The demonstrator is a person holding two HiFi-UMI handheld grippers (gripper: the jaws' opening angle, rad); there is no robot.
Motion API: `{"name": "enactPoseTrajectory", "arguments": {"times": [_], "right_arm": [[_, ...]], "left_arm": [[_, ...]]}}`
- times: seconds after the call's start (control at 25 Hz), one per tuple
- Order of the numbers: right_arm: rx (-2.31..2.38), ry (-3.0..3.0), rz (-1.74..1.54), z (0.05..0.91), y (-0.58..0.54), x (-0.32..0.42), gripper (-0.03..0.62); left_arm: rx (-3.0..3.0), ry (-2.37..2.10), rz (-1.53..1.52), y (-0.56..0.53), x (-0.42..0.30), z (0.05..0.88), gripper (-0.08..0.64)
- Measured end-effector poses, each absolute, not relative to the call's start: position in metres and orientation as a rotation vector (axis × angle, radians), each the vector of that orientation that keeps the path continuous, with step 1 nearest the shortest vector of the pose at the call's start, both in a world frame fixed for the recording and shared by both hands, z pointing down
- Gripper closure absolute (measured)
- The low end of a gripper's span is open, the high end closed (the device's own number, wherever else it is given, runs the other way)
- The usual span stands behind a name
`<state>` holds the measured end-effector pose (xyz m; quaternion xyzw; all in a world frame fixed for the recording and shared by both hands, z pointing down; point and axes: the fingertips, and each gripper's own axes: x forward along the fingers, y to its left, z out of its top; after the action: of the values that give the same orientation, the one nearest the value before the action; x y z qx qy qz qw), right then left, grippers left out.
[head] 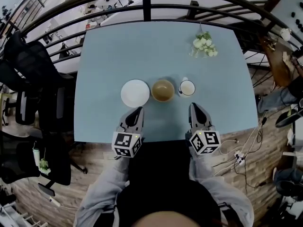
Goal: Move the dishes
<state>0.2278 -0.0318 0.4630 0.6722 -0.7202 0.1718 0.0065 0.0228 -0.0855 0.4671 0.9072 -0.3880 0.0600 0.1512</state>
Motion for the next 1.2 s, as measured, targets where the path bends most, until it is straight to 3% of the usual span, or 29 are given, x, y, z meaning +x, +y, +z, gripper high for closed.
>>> {"name": "enactPoseTrajectory", "arguments": {"times": [1.2], "right_arm": [[2.056, -2.187, 0.533, 0.482, -0.031, 0.222, 0.584]], "left_arm": [[2.578, -1.145, 0.179, -0.087, 0.017, 0.474, 0.541]]}}
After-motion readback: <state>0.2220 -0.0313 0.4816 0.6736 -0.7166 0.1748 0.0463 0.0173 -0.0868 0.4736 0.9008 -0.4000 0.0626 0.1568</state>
